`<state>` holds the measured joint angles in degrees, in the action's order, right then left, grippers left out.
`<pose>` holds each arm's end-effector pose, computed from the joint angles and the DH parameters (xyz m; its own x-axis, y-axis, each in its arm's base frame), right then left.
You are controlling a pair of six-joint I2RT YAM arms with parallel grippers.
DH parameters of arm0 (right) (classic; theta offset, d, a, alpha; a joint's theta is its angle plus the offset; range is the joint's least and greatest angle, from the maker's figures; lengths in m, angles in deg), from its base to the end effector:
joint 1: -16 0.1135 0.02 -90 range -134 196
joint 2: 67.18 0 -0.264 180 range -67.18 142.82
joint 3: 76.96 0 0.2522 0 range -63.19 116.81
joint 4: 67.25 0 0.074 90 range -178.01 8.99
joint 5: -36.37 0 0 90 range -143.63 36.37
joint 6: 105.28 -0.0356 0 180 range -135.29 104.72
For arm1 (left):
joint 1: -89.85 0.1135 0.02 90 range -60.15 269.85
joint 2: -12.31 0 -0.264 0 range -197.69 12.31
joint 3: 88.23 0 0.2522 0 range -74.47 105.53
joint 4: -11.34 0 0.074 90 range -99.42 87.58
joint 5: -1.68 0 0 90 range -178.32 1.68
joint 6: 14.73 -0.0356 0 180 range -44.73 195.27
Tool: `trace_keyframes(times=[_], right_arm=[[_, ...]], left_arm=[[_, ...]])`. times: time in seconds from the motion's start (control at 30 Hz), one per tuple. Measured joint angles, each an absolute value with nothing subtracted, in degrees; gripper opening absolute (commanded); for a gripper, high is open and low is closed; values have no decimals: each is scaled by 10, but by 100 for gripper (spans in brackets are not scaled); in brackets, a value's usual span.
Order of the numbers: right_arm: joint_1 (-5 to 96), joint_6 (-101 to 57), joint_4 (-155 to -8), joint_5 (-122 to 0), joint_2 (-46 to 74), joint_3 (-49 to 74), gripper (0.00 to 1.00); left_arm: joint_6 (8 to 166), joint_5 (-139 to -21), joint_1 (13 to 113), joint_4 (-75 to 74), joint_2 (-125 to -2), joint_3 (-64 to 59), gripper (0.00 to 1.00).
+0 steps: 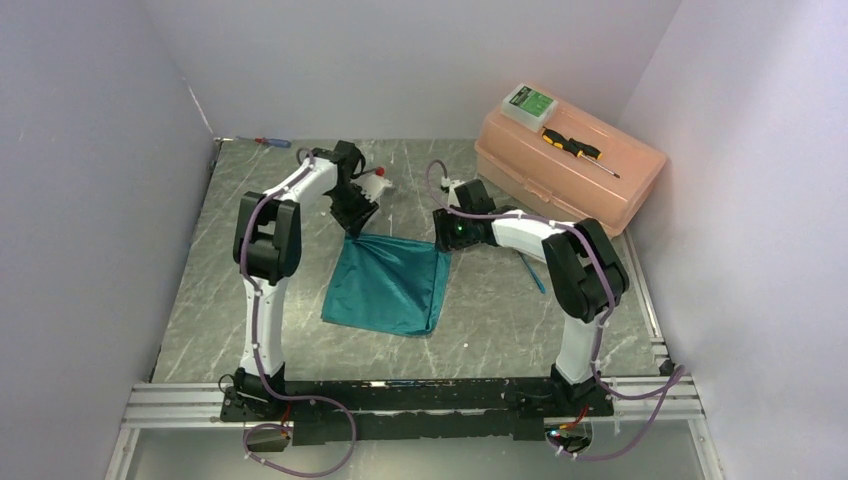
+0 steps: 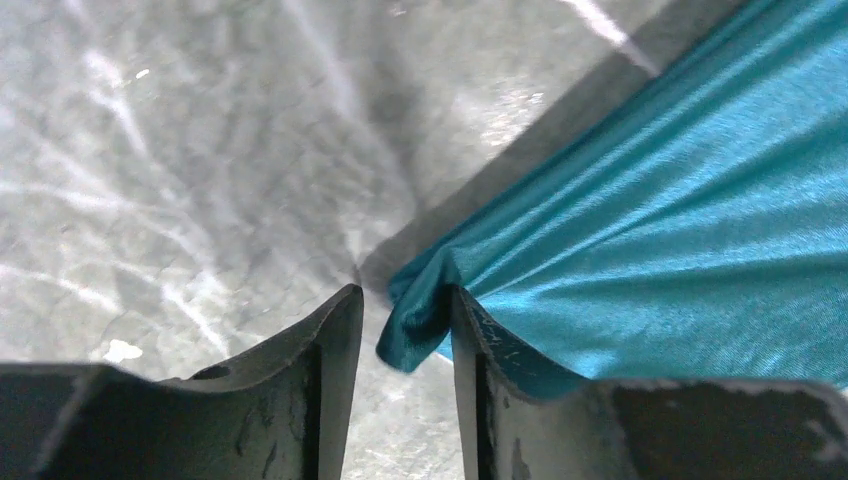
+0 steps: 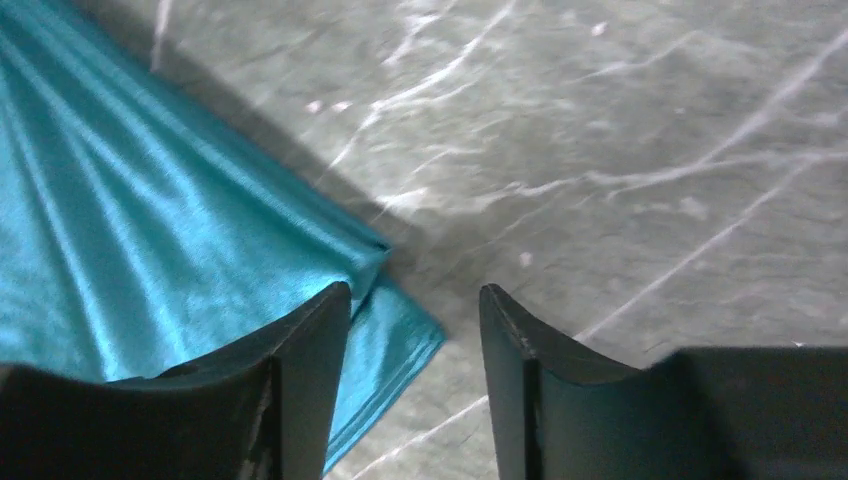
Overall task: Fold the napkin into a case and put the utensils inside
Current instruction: Turn over the upper triangle folded napkin at the center of the board.
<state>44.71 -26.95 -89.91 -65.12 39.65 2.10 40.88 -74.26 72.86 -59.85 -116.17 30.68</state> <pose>0.3377 0.1931 0.1648 -0.7798 -0.2011 -0.5928 -0.4333 0.8569 0.2792 0.4282 -0.1399 0.1711 -0.5978 0.7556 -0.2679 0.7979 0.5932 -0.1072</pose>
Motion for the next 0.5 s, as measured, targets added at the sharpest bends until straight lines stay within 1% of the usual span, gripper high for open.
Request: trace_keyframes(times=[0.03,0.13,0.17,0.2,0.23,0.37,0.43,0.5], right_arm=[[444,-265,-902,-642,405,27,81],[437,-264,-906,-609,416,43,84],[437,-265,-905,-594,415,47,83],[437,-269,-901,-579,411,47,82],[437,-273,-899,-567,404,44,80],[442,-311,-873,-557,341,1,69],[446,-336,-863,-564,310,-13,62],[457,-359,-844,-574,303,-13,56]], left_arm=[[415,-747,733,-595,-1162,307,49],[431,-752,745,-589,-1162,311,60],[435,-751,747,-588,-1162,315,66],[441,-751,748,-588,-1162,319,87],[447,-747,750,-590,-1162,326,93],[480,-707,766,-585,-1158,348,94],[492,-685,780,-583,-1155,357,94],[501,-670,794,-583,-1146,361,94]])
